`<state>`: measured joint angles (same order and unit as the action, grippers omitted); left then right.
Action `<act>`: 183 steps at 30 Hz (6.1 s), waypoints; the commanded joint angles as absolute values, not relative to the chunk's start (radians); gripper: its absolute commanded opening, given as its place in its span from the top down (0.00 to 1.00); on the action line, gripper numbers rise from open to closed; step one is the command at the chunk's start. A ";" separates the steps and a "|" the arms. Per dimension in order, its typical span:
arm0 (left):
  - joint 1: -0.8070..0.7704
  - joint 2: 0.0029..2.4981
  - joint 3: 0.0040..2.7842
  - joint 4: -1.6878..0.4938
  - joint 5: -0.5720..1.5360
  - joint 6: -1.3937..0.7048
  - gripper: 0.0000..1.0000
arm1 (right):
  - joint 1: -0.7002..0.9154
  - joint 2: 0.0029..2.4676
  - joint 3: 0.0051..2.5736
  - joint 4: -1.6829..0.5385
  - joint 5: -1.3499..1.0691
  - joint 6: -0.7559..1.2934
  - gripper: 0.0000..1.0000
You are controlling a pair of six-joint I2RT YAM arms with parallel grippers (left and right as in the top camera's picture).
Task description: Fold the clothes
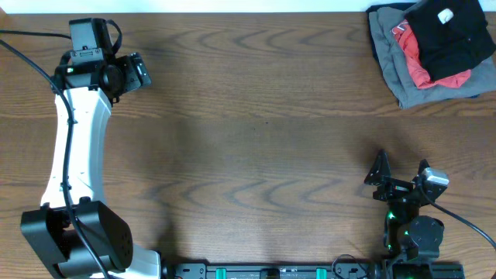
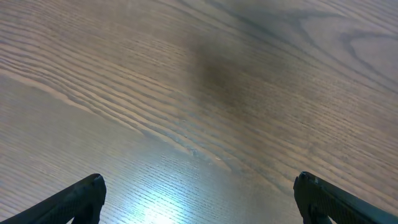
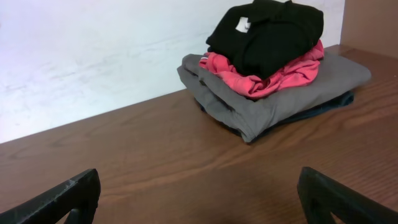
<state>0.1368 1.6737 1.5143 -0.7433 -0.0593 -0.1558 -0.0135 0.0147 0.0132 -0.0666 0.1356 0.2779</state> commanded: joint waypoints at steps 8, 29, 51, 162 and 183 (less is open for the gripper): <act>0.140 1.680 1.526 -0.743 -0.064 -0.143 0.02 | 0.001 0.005 0.008 -0.066 0.142 0.273 0.01; 0.140 1.680 1.526 -0.743 -0.064 -0.143 0.02 | 0.007 0.033 0.008 -0.065 0.142 0.273 0.01; 0.140 1.680 1.526 -0.743 -0.064 -0.143 0.02 | 0.007 0.033 0.008 -0.065 0.142 0.273 0.01; 0.025 0.005 0.004 -0.071 0.015 -0.135 0.02 | 0.007 0.033 0.008 -0.065 0.142 0.273 0.01; 0.025 0.005 0.004 -0.071 0.015 -0.135 0.02 | 0.007 0.033 0.008 -0.065 0.142 0.273 0.01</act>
<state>0.0296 0.0101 0.0154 -0.0231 0.0238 -0.1337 -0.0135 0.0322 0.0113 -0.0635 0.1352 0.2779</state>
